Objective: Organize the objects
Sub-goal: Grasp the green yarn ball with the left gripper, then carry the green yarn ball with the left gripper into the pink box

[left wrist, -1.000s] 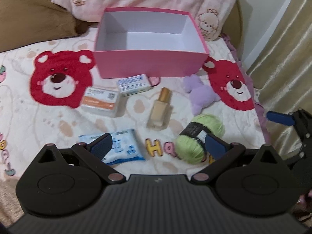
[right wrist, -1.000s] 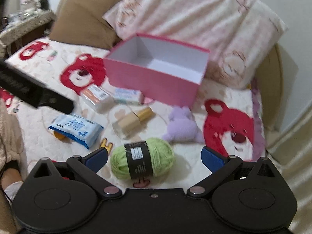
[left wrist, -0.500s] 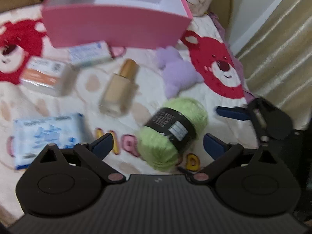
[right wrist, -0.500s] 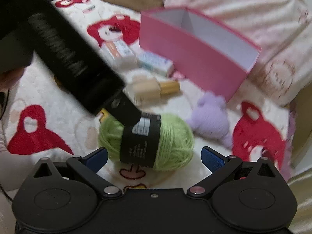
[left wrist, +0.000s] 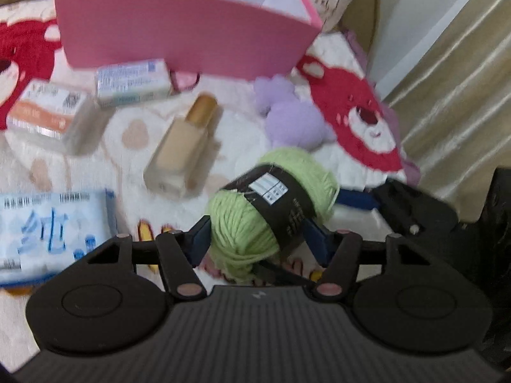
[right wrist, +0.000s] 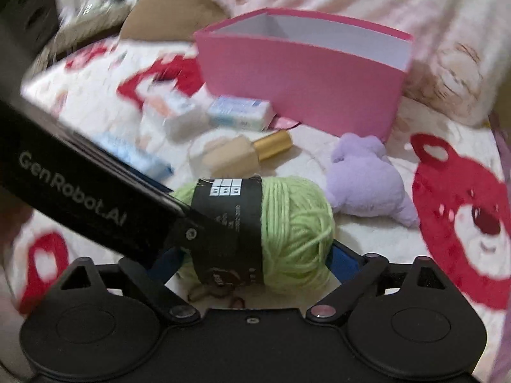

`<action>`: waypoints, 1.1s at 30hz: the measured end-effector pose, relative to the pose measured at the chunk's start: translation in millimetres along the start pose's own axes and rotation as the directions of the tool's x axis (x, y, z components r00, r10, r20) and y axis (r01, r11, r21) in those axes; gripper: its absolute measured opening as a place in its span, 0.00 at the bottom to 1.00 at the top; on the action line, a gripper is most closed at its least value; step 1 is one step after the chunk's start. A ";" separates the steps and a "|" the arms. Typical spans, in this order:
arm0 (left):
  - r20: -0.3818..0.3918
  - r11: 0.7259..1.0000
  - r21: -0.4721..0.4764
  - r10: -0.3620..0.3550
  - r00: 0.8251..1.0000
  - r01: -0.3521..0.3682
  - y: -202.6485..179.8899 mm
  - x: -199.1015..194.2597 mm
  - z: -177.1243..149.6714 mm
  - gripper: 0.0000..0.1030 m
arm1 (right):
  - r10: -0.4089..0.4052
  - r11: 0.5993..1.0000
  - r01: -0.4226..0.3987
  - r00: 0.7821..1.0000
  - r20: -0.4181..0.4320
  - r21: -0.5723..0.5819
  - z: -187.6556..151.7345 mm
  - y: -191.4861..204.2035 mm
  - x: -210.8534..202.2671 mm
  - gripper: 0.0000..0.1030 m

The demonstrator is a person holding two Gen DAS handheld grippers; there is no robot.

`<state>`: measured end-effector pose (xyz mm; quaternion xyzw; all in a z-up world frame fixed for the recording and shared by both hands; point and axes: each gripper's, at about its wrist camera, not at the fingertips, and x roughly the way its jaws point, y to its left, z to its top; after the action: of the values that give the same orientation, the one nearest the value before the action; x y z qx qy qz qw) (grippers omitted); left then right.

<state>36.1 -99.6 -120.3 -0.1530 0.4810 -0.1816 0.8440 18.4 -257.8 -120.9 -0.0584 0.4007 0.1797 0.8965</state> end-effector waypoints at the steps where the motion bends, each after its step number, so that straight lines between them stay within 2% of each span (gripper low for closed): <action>1: 0.005 1.000 0.003 -0.010 1.000 0.010 1.2 -0.3 2.2 0.58 | -0.001 1.000 0.001 1.000 0.008 0.009 1.2 -0.6 -0.8 0.89; 7: 0.000 0.996 -0.081 -0.047 0.999 0.047 18.8 9.0 2.6 0.57 | -0.029 0.999 0.029 1.000 0.005 0.018 -4.2 3.1 7.1 0.88; 12: 0.023 0.995 -0.089 -0.050 0.998 0.052 21.1 5.4 1.4 0.56 | -0.029 0.993 0.028 1.000 0.004 0.118 -7.8 -3.8 11.4 0.90; 18: 0.006 0.993 -0.071 -0.095 0.995 0.095 22.3 -6.6 5.2 0.50 | -0.064 0.993 0.064 0.998 -0.003 0.096 1.5 13.7 -2.3 0.83; 20: 0.002 0.992 -0.049 -0.120 0.993 0.120 21.3 -15.0 9.4 0.51 | -0.080 0.994 0.079 0.997 0.006 0.077 8.3 19.7 -10.4 0.81; 26: 0.063 0.984 -0.032 -0.173 0.983 0.175 24.1 -56.4 29.9 0.51 | -0.110 0.993 0.107 0.991 0.078 0.045 37.5 33.8 -36.4 0.81; 29: 0.069 0.986 -0.037 -0.159 0.985 0.162 29.5 -76.6 42.0 0.51 | -0.093 0.996 0.093 0.990 0.108 0.005 57.4 43.6 -48.8 0.81; 33: 0.090 0.984 -0.101 -0.135 0.987 0.144 44.3 -99.0 49.9 0.51 | -0.058 0.998 0.059 0.989 0.133 0.001 78.0 55.6 -50.5 0.81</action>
<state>39.8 -11.2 -40.2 -0.2390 0.4429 -0.2078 0.8388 21.3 -200.7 -29.0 -0.0594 0.3377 0.1576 0.9261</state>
